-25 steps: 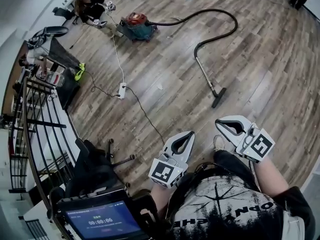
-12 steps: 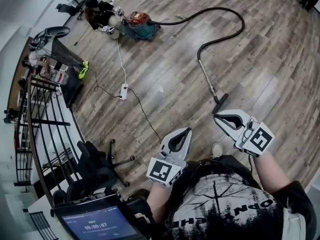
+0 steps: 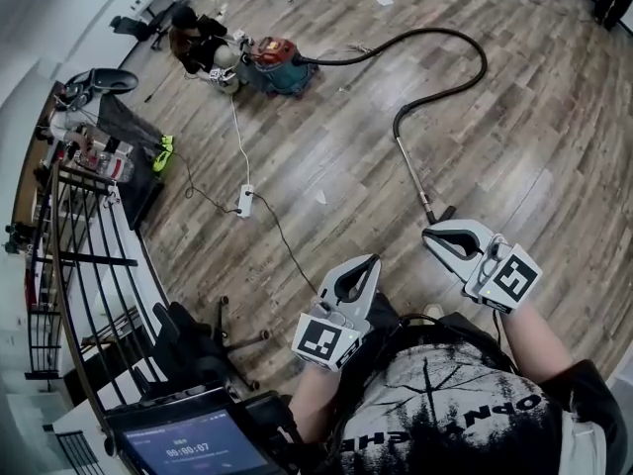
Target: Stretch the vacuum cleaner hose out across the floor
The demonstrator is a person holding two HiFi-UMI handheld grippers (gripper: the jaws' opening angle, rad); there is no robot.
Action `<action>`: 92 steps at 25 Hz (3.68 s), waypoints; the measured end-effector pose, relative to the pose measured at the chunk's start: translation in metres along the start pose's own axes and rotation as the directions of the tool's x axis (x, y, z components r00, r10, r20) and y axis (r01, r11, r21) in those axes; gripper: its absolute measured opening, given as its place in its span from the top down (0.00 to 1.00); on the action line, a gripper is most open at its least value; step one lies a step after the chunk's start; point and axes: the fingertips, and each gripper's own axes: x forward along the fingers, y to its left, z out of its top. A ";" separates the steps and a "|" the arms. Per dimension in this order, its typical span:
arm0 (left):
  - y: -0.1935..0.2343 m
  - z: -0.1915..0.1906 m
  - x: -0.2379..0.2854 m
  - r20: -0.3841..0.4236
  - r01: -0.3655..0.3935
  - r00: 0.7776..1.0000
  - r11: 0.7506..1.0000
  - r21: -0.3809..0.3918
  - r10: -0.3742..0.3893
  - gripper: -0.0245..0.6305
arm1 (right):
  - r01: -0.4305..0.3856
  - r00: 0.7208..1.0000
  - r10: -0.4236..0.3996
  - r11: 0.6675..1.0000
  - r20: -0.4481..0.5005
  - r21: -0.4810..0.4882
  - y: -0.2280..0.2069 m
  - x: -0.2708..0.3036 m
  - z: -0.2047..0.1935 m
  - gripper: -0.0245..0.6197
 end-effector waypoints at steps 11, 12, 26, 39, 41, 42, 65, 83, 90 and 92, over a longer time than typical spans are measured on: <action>0.161 0.014 0.009 0.032 0.137 0.990 0.991 0.000 -0.137 0.96 | 0.106 0.993 -0.108 0.993 -0.053 -0.043 -0.051 0.151 0.010 0.95; 0.179 0.014 0.007 0.035 0.148 0.988 0.989 0.003 -0.148 0.96 | 0.115 0.991 -0.118 0.992 -0.060 -0.050 -0.053 0.168 0.010 0.95; 0.295 0.062 0.017 0.172 0.248 0.952 0.967 0.058 -0.255 0.96 | 0.180 0.975 -0.193 0.976 -0.106 -0.121 -0.095 0.288 0.025 0.95; 0.301 0.093 0.145 0.135 0.265 0.954 0.964 0.033 -0.268 0.96 | 0.197 0.978 -0.204 0.971 -0.038 -0.135 -0.234 0.250 0.042 0.95; 0.297 0.082 0.172 0.057 0.285 0.956 0.958 0.032 -0.286 0.96 | 0.197 0.980 -0.200 0.967 -0.004 -0.163 -0.255 0.236 0.042 0.95; 0.294 0.078 0.186 0.027 0.295 0.955 0.955 0.031 -0.296 0.96 | 0.204 0.978 -0.207 0.966 -0.004 -0.158 -0.266 0.226 0.038 0.95; 0.331 0.071 0.406 -0.083 0.793 0.609 0.609 0.036 -0.789 0.96 | 0.740 0.636 -0.729 0.669 -0.252 -0.068 -0.428 0.167 -0.048 0.95; 0.345 -0.002 0.458 -0.152 0.799 0.592 0.601 -0.022 -0.792 0.96 | 0.738 0.582 -0.655 0.674 -0.483 -0.025 -0.463 0.177 -0.181 0.95; 0.374 -0.121 0.462 -0.171 0.735 0.641 0.662 -0.144 -0.748 0.96 | 0.695 0.522 -0.560 0.716 -0.643 -0.059 -0.478 0.170 -0.341 0.88; 0.379 -0.147 0.468 -0.166 0.718 0.660 0.681 -0.144 -0.732 0.96 | 0.697 0.522 -0.538 0.717 -0.662 -0.033 -0.488 0.167 -0.387 0.84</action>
